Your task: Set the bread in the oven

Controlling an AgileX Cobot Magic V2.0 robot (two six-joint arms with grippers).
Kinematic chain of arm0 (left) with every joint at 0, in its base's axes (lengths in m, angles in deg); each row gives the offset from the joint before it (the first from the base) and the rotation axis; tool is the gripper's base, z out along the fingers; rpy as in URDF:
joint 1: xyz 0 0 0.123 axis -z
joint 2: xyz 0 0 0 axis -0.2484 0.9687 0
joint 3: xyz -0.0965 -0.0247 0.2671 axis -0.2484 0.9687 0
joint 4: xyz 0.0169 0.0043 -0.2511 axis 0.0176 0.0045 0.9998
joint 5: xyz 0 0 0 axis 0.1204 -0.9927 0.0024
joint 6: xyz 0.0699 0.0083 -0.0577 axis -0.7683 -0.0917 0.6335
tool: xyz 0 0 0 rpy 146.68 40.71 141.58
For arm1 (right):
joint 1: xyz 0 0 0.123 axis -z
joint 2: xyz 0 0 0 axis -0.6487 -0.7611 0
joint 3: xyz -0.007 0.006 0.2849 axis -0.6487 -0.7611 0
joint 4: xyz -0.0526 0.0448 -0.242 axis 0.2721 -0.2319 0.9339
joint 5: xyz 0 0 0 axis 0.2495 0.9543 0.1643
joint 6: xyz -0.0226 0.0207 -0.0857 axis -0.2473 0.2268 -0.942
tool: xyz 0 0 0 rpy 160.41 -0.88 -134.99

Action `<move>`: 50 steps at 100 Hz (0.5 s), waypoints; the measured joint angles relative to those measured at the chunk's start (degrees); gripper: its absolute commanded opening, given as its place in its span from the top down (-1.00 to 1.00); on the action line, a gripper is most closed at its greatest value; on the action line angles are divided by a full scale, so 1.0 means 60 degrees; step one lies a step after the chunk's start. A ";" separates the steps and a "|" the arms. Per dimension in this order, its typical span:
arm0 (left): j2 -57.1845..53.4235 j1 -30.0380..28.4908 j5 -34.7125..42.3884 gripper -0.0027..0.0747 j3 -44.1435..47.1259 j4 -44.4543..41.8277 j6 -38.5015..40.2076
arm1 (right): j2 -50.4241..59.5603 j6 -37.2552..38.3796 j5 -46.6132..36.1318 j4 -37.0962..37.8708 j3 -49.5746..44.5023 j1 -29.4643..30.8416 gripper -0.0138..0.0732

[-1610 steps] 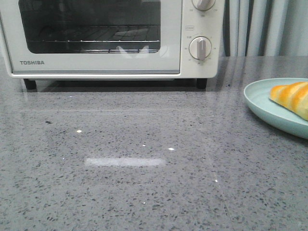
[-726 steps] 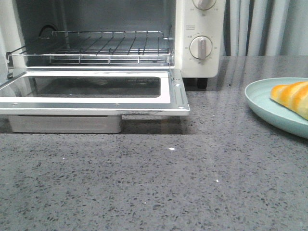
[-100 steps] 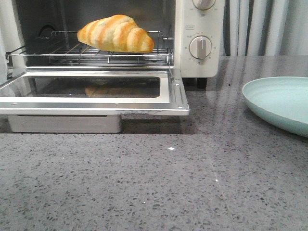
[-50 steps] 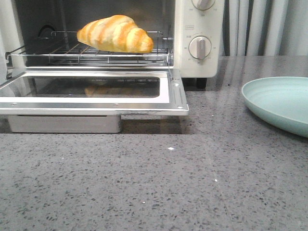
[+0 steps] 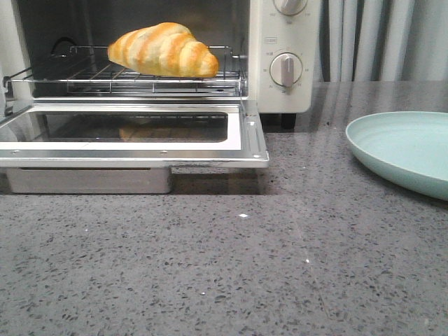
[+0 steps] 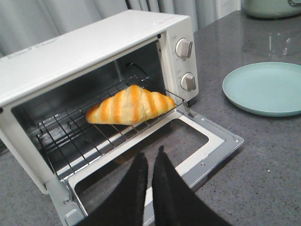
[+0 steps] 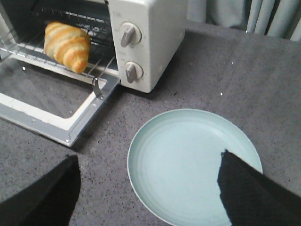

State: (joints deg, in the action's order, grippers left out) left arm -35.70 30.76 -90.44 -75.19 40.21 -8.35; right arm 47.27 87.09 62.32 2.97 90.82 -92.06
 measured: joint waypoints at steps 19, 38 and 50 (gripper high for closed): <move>-0.0023 0.0000 0.0600 0.98 0.0432 0.0164 0.0043 | 0.0000 0.0069 -0.0577 0.0000 -0.0233 0.0000 -0.57; -0.0023 0.0000 0.0984 0.98 0.0432 0.0205 0.0043 | 0.0000 0.0069 -0.0986 0.0049 -0.0233 0.0000 -0.56; -0.0023 0.0000 0.1044 0.98 0.0432 0.0212 0.0043 | 0.0000 0.0069 -0.1004 0.0179 -0.0233 0.0000 -0.24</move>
State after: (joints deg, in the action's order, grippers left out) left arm -35.84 30.76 -84.18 -72.60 41.48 -8.09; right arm 47.27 87.50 56.30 4.05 89.42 -92.06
